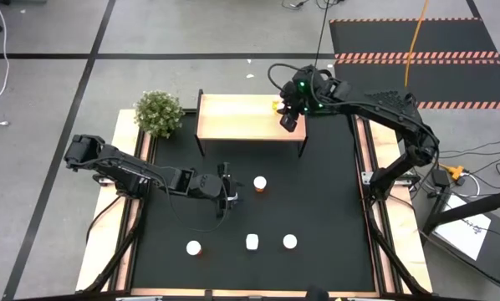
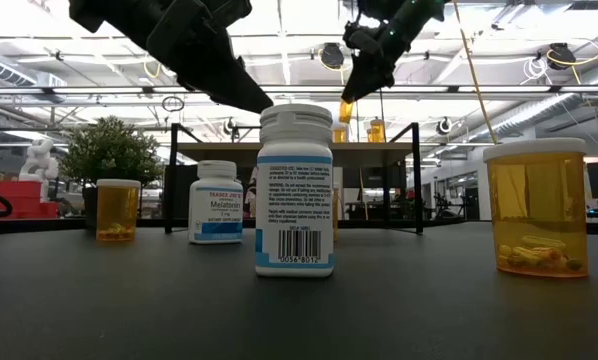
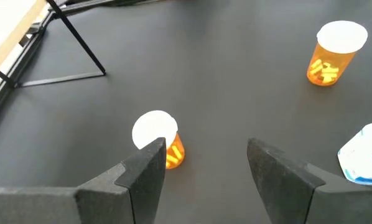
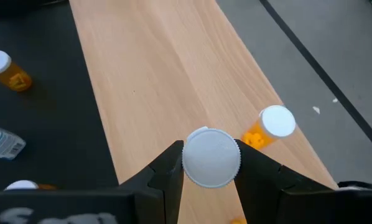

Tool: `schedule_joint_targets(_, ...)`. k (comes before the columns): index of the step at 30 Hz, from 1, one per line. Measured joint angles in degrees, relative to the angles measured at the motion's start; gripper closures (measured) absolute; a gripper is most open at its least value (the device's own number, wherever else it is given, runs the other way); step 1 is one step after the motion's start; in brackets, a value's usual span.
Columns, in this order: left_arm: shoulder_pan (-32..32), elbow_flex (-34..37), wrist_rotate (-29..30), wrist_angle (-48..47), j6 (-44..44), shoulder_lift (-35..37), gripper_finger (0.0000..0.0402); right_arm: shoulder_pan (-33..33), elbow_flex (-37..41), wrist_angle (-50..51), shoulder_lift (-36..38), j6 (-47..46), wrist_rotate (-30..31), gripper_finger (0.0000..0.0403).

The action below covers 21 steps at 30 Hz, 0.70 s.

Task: Pick and place medicine bottles onto shelf by color
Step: Put the small orange pill bottle on the shelf aligned with the other small orange pill bottle

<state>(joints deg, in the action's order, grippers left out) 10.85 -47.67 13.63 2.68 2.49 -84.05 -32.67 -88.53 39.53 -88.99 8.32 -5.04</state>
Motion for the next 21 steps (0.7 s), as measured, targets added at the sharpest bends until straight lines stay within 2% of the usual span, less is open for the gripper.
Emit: schedule_joint_targets(21, 0.0, 0.0, 0.0, 0.1, 0.0, 0.0, 0.0174, 0.4, 0.1, -1.0, -5.7, 1.0, -0.9, 0.0284)
